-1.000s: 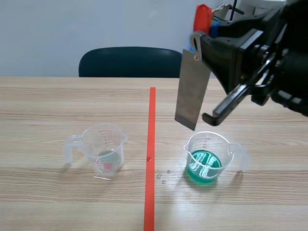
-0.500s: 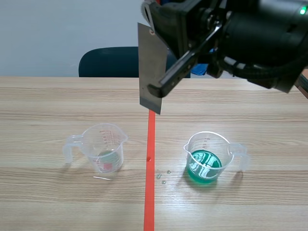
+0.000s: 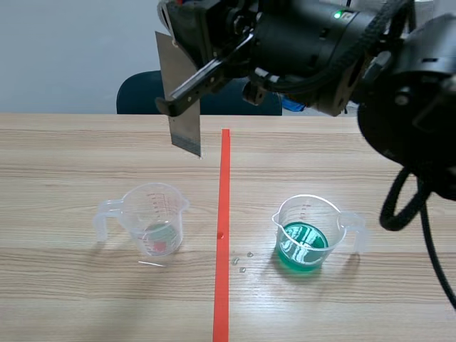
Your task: Do the redox reaction experiment
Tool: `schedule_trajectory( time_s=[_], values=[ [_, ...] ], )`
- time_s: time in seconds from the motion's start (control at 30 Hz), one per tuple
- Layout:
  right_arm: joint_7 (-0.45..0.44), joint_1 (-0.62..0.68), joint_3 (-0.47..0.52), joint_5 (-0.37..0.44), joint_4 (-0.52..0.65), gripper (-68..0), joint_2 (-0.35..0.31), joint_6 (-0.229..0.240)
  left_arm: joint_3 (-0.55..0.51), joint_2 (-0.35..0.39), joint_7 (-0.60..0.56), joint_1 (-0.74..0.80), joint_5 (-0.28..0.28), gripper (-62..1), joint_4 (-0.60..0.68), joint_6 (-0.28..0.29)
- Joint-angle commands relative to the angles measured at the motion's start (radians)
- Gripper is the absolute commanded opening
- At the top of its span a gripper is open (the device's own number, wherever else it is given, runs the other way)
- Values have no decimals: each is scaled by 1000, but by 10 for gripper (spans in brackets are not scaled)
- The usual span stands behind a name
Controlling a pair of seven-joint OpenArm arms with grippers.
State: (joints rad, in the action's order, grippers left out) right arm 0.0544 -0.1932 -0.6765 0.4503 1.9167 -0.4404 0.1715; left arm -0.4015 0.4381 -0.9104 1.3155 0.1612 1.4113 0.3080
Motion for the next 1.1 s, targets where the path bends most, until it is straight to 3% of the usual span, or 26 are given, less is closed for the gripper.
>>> schedule_trajectory(
  time_s=[0.0, 0.5, 1.07],
  values=[
    [-15, -27, -6, 7, -11, -662, 21, -7, 5, 1, -16, 1, 6, 14, 10, 1],
    [8, -92, -116, 3, -154, -662, 163, -7, 5, 1, -16, 1, 6, 14, 10, 1],
    [76, -89, -156, -5, -159, -662, 183, -7, 5, 1, -16, 1, 6, 14, 10, 1]
  ],
)
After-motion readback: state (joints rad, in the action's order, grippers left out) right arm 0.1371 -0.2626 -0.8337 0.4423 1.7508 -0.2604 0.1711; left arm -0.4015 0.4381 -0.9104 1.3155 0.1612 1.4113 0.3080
